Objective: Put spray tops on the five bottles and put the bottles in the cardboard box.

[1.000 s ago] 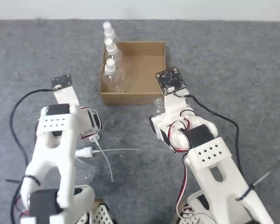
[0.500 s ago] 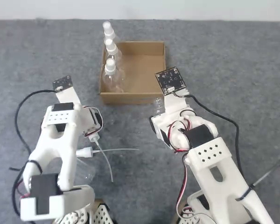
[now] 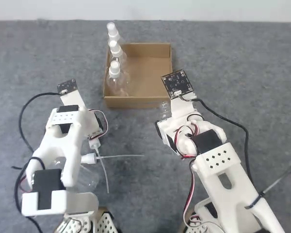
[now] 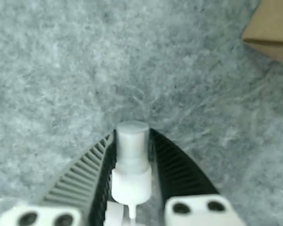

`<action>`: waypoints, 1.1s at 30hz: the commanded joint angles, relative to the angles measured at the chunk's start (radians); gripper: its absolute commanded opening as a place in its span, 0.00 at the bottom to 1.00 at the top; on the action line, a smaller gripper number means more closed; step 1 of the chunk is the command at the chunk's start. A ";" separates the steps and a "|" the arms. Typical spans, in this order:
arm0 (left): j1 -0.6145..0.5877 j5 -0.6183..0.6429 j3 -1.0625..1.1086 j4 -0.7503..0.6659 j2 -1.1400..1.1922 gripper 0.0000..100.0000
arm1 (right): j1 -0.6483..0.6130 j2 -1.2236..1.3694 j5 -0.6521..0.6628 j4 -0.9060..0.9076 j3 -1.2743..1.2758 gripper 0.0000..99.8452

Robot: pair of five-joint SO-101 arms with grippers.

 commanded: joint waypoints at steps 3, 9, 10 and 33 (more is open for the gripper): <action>0.002 -0.005 -0.070 -0.009 -0.011 0.03 | 0.019 -0.045 -0.008 -0.031 -0.014 0.03; 0.002 -0.043 -0.145 0.052 -0.011 0.01 | 0.019 -0.042 -0.008 -0.033 -0.014 0.03; 0.002 -0.043 -0.157 0.064 -0.011 0.01 | 0.019 -0.041 -0.008 -0.033 -0.014 0.03; -0.098 -0.043 -0.189 0.129 -0.302 0.01 | 0.019 -0.041 -0.008 -0.035 -0.009 0.03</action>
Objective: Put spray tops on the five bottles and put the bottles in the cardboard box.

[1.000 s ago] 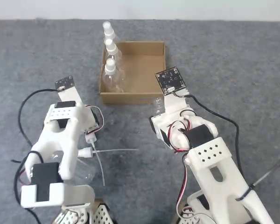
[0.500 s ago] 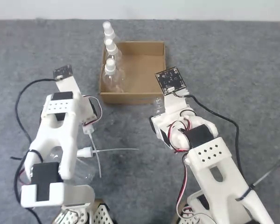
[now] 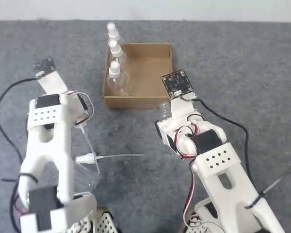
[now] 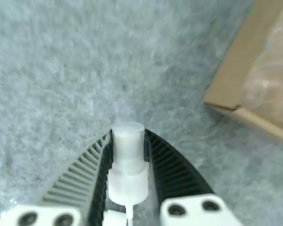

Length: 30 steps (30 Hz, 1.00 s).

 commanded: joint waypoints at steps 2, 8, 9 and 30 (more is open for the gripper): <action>-0.009 -0.011 0.004 0.017 -0.169 0.01 | 0.018 -0.042 -0.008 -0.035 -0.009 0.03; -0.005 -0.011 0.050 0.011 -0.358 0.01 | 0.015 -0.048 -0.008 -0.035 -0.008 0.03; -0.005 -0.011 0.054 0.009 -0.387 0.01 | 0.015 -0.048 -0.008 -0.035 -0.008 0.03; -0.003 0.063 0.065 -0.014 -0.844 0.01 | 0.013 -0.314 -0.009 -0.068 0.123 0.03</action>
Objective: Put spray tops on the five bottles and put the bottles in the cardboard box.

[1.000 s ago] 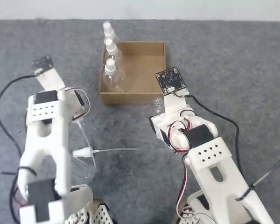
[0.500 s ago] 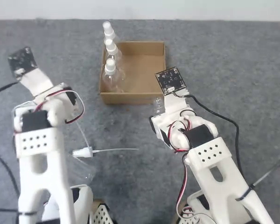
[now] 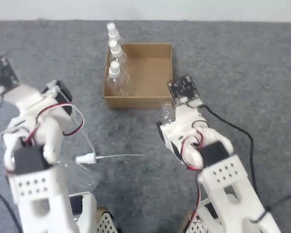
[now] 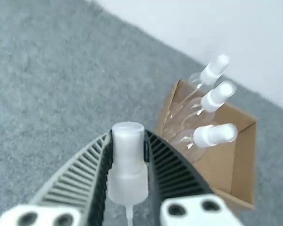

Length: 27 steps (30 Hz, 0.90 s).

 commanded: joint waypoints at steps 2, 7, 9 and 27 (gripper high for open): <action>0.003 0.017 0.013 -0.043 -0.146 0.01 | 0.008 -0.176 -0.005 -0.082 0.058 0.03; 0.005 0.023 0.079 -0.095 -0.267 0.01 | 0.007 -0.274 -0.006 -0.104 0.114 0.03; 0.005 0.055 0.101 -0.106 -0.311 0.01 | -0.008 -0.305 -0.006 -0.104 0.129 0.03; 0.037 0.170 0.111 -0.184 -0.549 0.01 | -0.074 -0.570 0.002 -0.277 0.370 0.03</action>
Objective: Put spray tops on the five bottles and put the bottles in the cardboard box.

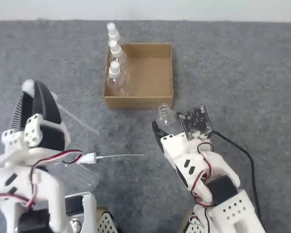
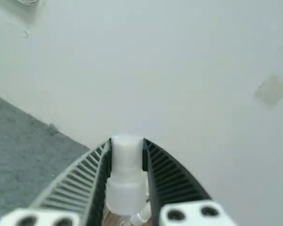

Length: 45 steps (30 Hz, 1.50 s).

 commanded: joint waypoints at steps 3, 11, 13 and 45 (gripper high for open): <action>0.095 0.021 -0.012 -0.038 -0.035 0.01 | -0.010 -0.082 0.002 -0.042 0.009 0.03; 0.141 0.020 -0.013 -0.127 -0.048 0.01 | -0.065 -0.153 0.002 -0.056 0.064 0.03; 0.141 0.020 -0.013 -0.149 -0.048 0.01 | -0.068 -0.179 0.002 -0.091 0.098 0.03; 0.267 0.074 -0.007 -0.117 -0.048 0.01 | -0.246 -0.410 0.272 -0.277 0.374 0.03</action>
